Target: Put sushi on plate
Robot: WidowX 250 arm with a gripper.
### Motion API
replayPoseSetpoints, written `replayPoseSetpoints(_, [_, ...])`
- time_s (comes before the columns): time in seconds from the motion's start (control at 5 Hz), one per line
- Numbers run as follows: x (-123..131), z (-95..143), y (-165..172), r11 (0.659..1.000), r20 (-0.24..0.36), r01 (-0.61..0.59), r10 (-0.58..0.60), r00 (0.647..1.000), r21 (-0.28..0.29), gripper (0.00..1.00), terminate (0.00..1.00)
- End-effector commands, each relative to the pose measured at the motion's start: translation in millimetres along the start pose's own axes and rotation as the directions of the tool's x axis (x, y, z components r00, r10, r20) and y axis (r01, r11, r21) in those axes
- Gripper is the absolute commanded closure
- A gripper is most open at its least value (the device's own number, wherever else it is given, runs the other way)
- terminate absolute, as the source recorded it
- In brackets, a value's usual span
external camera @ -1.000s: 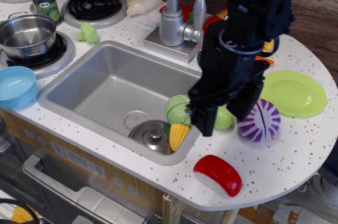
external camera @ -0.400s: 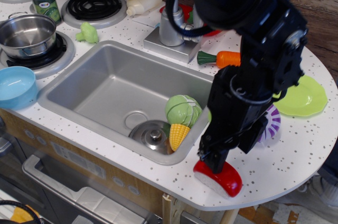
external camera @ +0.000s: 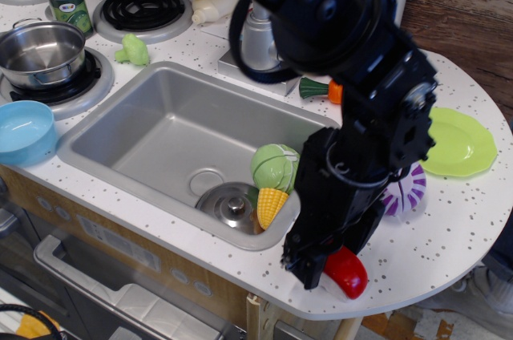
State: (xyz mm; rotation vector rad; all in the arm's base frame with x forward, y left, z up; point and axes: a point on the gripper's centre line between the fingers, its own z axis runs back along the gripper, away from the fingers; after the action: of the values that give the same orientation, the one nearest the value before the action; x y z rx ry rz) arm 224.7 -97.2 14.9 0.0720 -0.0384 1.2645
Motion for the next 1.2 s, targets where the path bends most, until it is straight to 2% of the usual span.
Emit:
replayPoseSetpoints(0.0, [-2.1, -7.5, 0.8, 1.0, -0.019, -0.006, 0.005, 1.0, -0.025, 1.0, 0.0])
replayPoseSetpoints(0.2, [-1.5, -7.9, 0.4, 0.999, -0.017, 0.003, -0.003, 1.0, -0.036, 1.0, 0.0])
replayPoseSetpoints(0.4, [-2.4, -7.2, -0.5, 0.997, 0.019, 0.044, -0.043, 0.999, -0.062, 1.0, 0.0])
replayPoseSetpoints(0.6, [9.3, 23.4, -19.7, 0.971, 0.096, 0.226, -0.219, 0.971, -0.077, 1.0, 0.0])
replayPoseSetpoints(0.8, [13.7, 57.1, -50.2, 0.937, 0.149, 0.335, -0.319, 0.936, -0.095, 1.0, 0.0])
replayPoseSetpoints(1.0, [16.4, 63.9, -83.5, 0.895, 0.191, 0.432, -0.407, 0.893, -0.113, 1.0, 0.0])
